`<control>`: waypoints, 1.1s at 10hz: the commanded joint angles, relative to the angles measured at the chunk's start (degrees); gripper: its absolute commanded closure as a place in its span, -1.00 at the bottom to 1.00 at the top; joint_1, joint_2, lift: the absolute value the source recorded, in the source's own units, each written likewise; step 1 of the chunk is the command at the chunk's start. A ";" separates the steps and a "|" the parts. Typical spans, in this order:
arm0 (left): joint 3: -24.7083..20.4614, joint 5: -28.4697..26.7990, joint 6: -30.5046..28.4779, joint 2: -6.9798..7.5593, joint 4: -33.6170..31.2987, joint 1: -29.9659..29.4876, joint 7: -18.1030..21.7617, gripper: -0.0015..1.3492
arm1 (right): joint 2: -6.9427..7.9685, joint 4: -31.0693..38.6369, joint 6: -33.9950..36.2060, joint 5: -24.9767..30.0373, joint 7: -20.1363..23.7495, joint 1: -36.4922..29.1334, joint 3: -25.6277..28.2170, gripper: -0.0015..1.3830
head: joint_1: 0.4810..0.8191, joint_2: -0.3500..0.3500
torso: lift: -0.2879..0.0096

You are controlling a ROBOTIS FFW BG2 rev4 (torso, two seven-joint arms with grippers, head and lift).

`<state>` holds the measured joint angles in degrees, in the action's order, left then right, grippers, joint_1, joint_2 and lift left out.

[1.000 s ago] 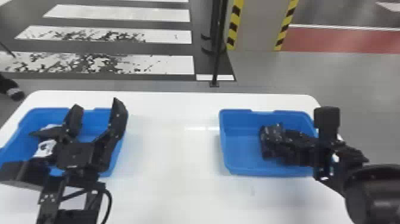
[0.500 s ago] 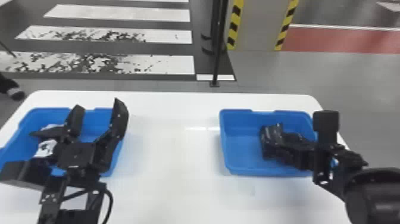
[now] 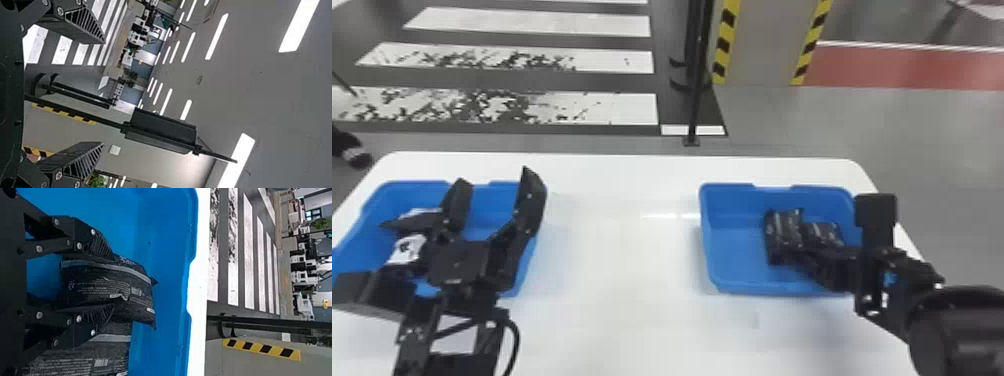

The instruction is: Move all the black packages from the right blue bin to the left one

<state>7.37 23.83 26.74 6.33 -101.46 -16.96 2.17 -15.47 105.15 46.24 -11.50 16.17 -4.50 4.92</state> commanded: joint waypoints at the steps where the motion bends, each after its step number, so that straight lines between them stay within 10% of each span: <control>1: -0.05 0.05 -0.02 0.00 0.00 -0.05 0.03 -0.76 | 0.00 -1.44 0.72 -2.90 0.00 0.29 0.00 0.47 | 0.27 -0.21 | -0.19; 6: 0.06 0.74 0.12 0.00 0.00 -0.05 0.03 -0.76 | 0.00 0.25 -2.37 -7.81 0.62 -1.40 1.25 0.72 | 0.27 -0.15 | -0.19; 11: 2.92 3.82 0.26 0.61 -1.54 0.79 0.38 -0.48 | -1.93 6.15 -5.75 -15.81 12.22 2.40 -1.83 0.72 | 0.27 -0.04 | -0.19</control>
<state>9.78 27.08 26.98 6.81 -102.68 -16.32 2.50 -17.03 111.14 41.04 -25.00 28.26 -2.86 4.29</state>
